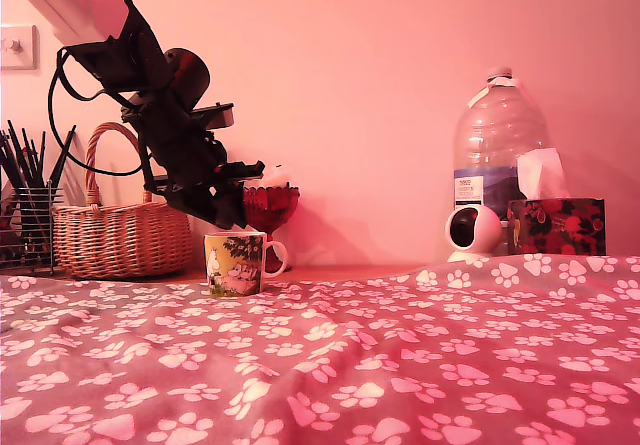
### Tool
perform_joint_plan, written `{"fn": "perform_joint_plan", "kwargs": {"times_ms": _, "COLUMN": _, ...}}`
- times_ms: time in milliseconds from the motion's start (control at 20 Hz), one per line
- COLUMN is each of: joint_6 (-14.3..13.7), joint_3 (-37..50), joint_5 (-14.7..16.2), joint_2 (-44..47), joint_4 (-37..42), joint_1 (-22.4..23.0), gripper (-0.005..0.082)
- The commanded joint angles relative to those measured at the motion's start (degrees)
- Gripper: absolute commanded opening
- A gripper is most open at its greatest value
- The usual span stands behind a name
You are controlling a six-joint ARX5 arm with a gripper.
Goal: Pick the coffee capsule and then drop it inside the coffee cup in front of you
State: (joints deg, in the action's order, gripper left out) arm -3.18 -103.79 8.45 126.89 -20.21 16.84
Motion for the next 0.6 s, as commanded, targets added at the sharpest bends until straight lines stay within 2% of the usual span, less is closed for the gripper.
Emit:
{"fn": "perform_joint_plan", "kwargs": {"times_ms": 0, "joint_6": 0.13, "joint_3": -0.61, "joint_5": -0.35, "joint_2": 1.38, "joint_4": -0.13, "joint_1": 0.15, "gripper": 0.0583}}
{"fn": "perform_joint_plan", "kwargs": {"times_ms": 50, "joint_6": -0.26, "joint_3": -0.68, "joint_5": -0.79, "joint_2": 1.38, "joint_4": -0.74, "joint_1": 0.15, "gripper": 0.0691}}
{"fn": "perform_joint_plan", "kwargs": {"times_ms": 100, "joint_6": -1.49, "joint_3": -0.7, "joint_5": -0.74, "joint_2": 1.38, "joint_4": -1.09, "joint_1": 0.17, "gripper": 0.0723}}
{"fn": "perform_joint_plan", "kwargs": {"times_ms": 200, "joint_6": -2.69, "joint_3": -0.79, "joint_5": -0.79, "joint_2": 1.33, "joint_4": -1.16, "joint_1": 0.22, "gripper": 0.0725}}
{"fn": "perform_joint_plan", "kwargs": {"times_ms": 500, "joint_6": -3.34, "joint_3": -2.34, "joint_5": -0.33, "joint_2": 1.25, "joint_4": -2.93, "joint_1": 0.22, "gripper": 0.0725}}
{"fn": "perform_joint_plan", "kwargs": {"times_ms": 550, "joint_6": -4.68, "joint_3": -2.67, "joint_5": -0.33, "joint_2": 1.25, "joint_4": -3.91, "joint_1": 0.24, "gripper": 0.0724}}
